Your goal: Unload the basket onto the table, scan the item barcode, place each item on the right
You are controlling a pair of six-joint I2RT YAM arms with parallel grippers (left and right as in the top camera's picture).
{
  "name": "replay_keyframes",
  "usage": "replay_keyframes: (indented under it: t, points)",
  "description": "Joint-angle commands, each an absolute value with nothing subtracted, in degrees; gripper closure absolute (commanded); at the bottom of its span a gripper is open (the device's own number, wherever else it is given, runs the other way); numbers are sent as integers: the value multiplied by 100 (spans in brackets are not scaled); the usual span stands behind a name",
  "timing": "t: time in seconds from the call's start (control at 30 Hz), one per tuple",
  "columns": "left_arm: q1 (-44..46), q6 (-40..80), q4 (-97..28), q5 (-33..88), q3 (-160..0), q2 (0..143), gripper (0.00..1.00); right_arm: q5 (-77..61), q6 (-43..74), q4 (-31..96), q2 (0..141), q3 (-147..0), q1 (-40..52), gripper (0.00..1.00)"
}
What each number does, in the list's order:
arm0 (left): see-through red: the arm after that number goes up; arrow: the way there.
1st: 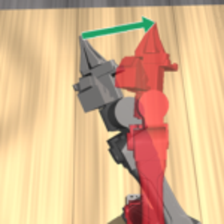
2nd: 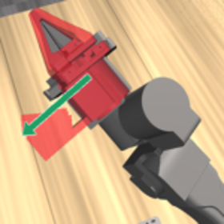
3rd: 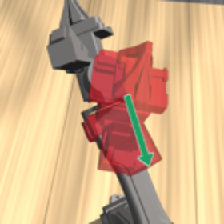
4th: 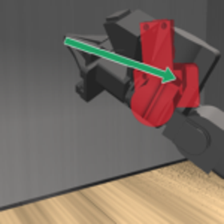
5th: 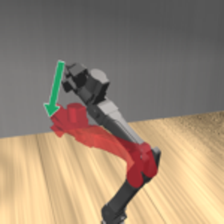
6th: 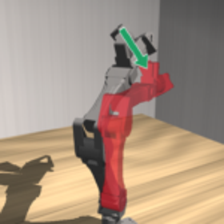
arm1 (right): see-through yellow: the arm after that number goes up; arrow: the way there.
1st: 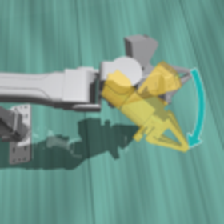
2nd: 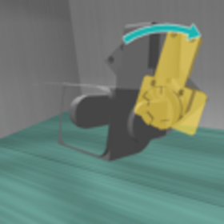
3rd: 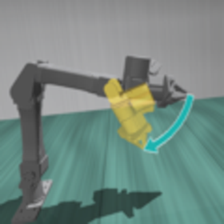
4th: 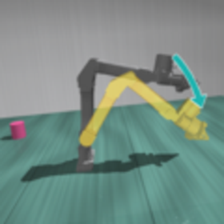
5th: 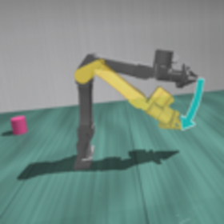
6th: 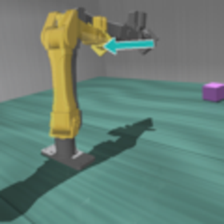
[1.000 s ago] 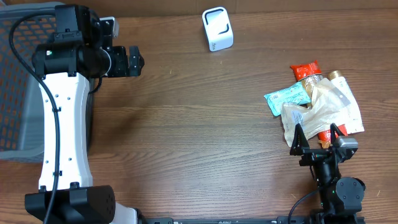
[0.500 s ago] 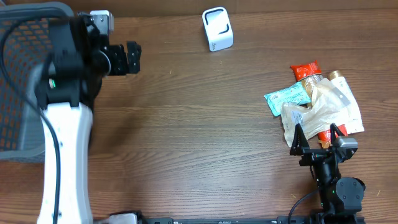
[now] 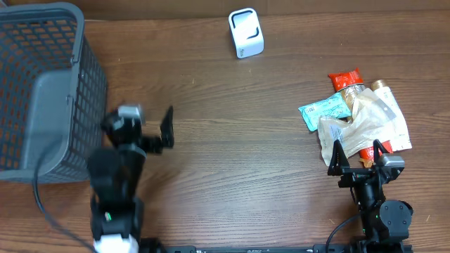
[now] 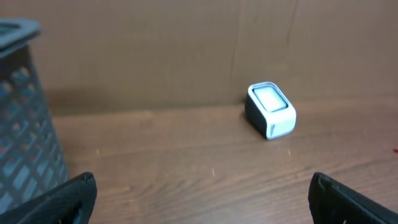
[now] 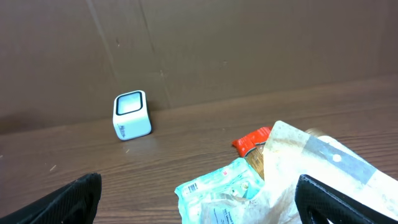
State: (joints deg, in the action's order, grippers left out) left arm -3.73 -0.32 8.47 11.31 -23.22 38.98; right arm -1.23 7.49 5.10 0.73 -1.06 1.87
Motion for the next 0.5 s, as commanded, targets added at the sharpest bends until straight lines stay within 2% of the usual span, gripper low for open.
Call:
replay_keyframes:
  t: [0.0,0.23,0.37,0.47]
  points:
    - [-360,-19,1127,1024,-1509,3015,1,-117,764,473,16,-47,165,0]
    - [-191,-69,1109,607,-469,1374,0,-117,764,473,16,-47,165,0]
    - [119,-714,1035,403,-12,604,1,-117,764,473,16,-47,165,0]
    - [152,-987,386,401,-25,244,0,-117,762,475,16,-47,165,0]
